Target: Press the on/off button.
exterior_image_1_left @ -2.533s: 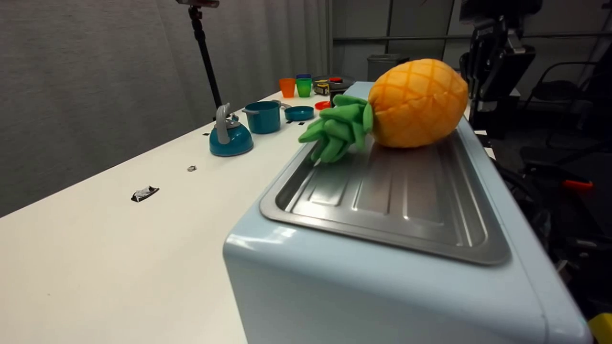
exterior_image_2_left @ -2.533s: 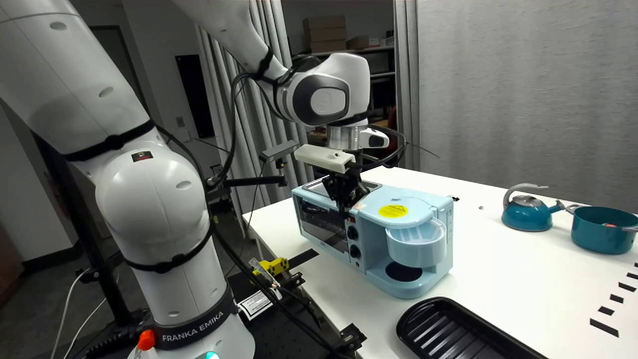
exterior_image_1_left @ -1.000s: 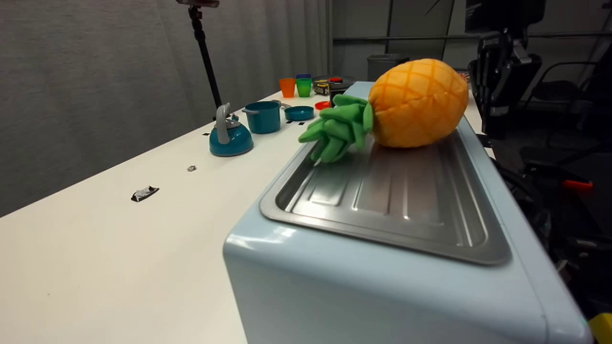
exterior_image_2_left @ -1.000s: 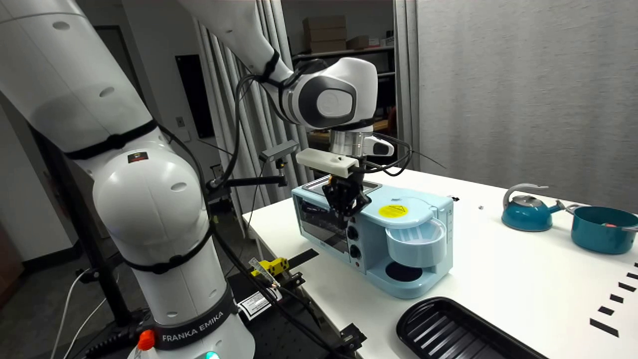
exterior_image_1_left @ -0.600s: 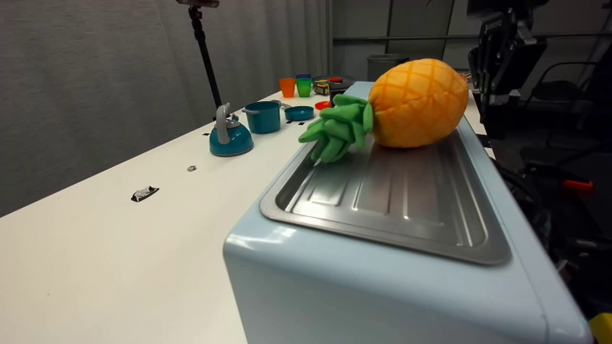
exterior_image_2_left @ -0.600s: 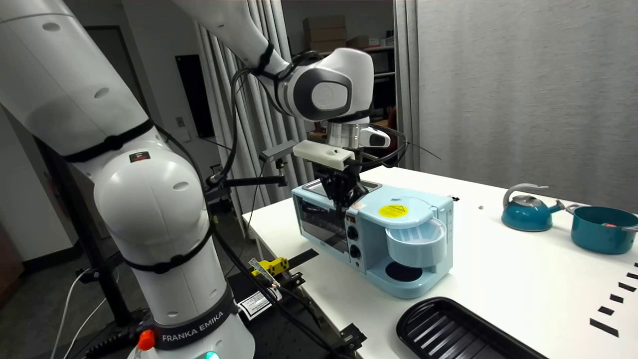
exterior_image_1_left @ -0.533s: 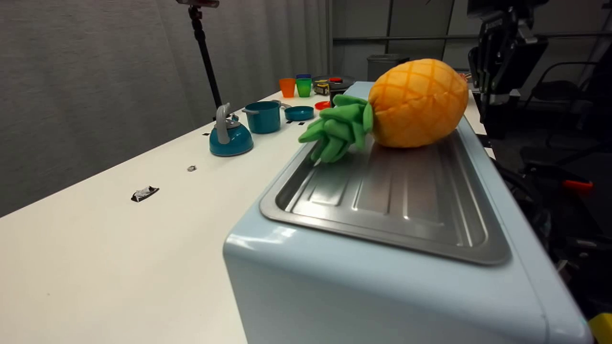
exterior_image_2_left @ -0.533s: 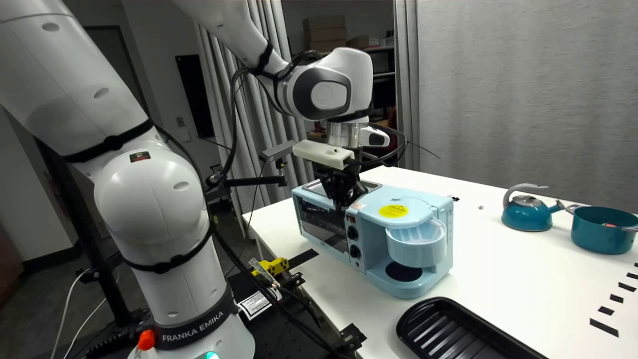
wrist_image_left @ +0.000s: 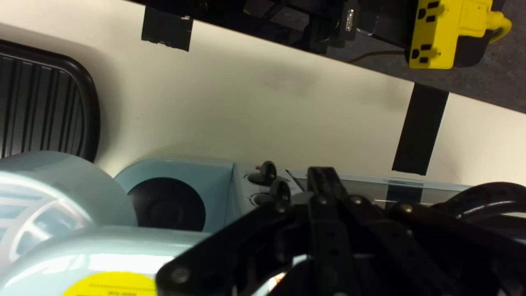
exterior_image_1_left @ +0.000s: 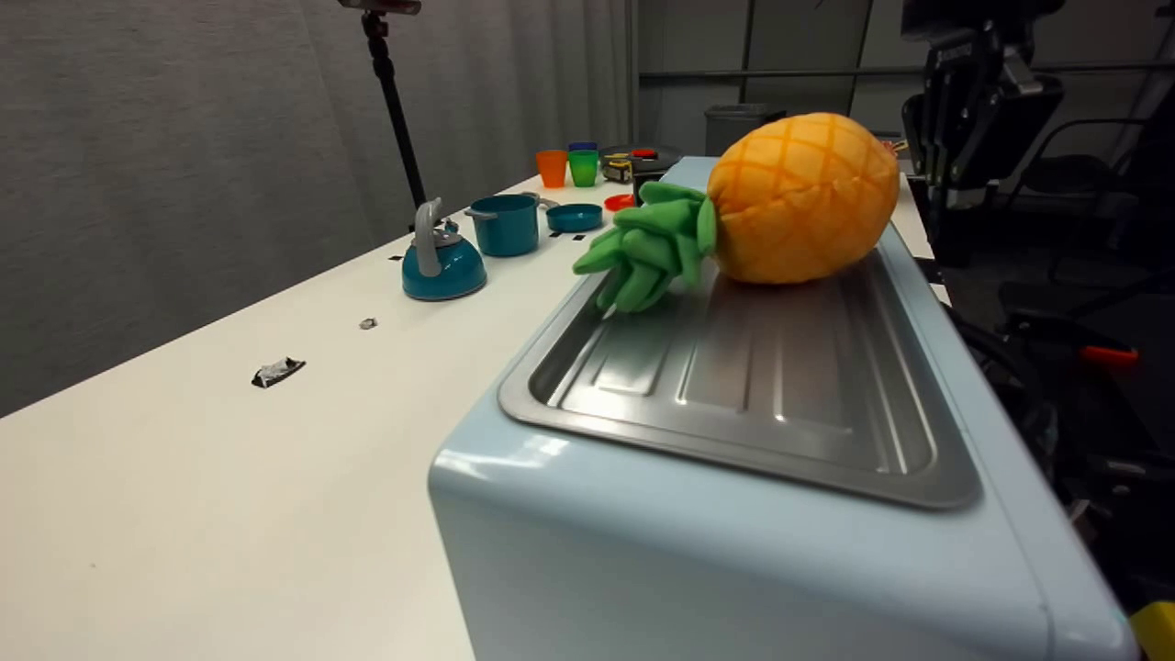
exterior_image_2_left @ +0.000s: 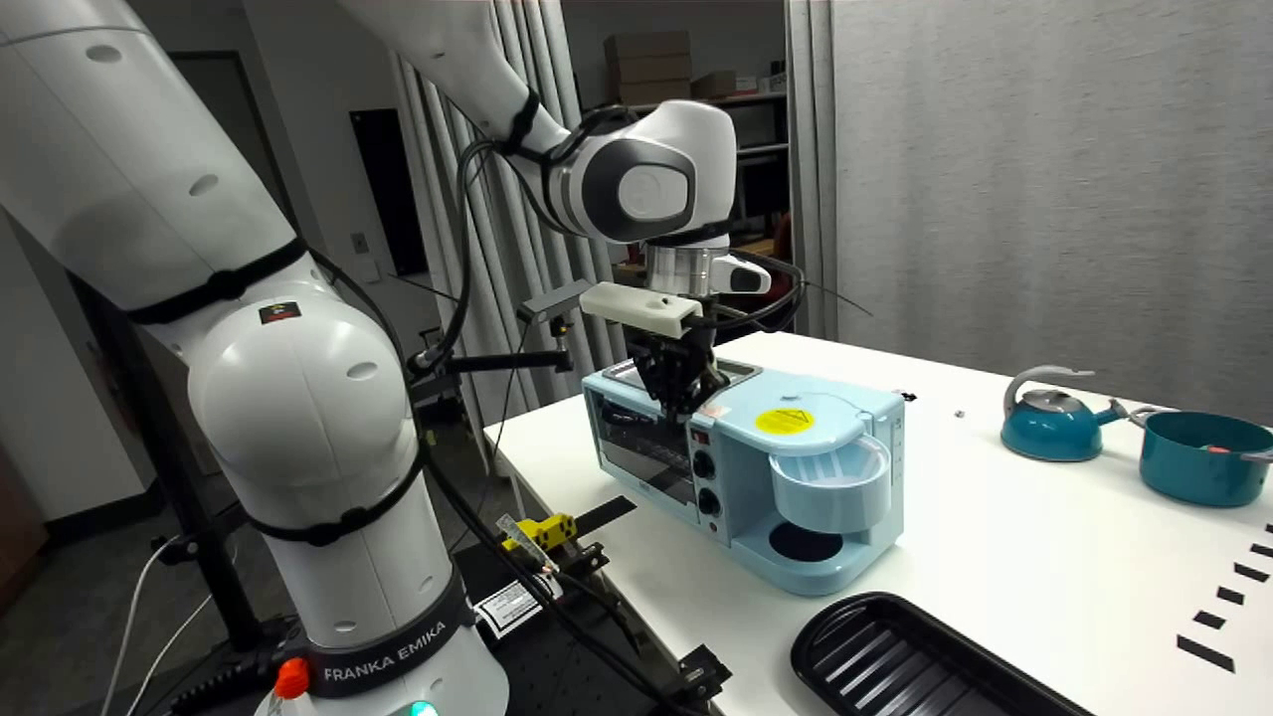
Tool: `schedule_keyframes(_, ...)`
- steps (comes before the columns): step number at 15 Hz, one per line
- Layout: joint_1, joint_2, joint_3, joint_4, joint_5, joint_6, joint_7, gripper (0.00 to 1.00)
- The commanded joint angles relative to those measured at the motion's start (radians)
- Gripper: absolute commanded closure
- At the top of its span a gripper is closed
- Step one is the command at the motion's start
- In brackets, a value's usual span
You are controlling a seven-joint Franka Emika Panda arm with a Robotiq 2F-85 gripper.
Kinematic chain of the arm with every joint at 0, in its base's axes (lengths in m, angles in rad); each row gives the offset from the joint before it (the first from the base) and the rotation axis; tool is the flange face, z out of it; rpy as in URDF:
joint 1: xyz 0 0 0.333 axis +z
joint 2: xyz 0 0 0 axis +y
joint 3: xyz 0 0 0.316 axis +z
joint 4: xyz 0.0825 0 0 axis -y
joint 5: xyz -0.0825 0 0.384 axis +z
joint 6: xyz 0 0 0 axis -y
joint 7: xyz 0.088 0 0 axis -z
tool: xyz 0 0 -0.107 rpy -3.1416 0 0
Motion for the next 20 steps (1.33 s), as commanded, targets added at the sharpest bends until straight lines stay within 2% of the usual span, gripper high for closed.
schedule_keyframes(1,-0.006,0.011,0.019,0.001,-0.038,-0.002,0.039,1.0)
schedule_keyframes(10,-0.005,0.038,0.045,0.0,-0.065,0.024,0.091,1.0)
schedule_keyframes(20,-0.012,0.061,0.044,0.001,-0.071,0.079,0.127,1.0)
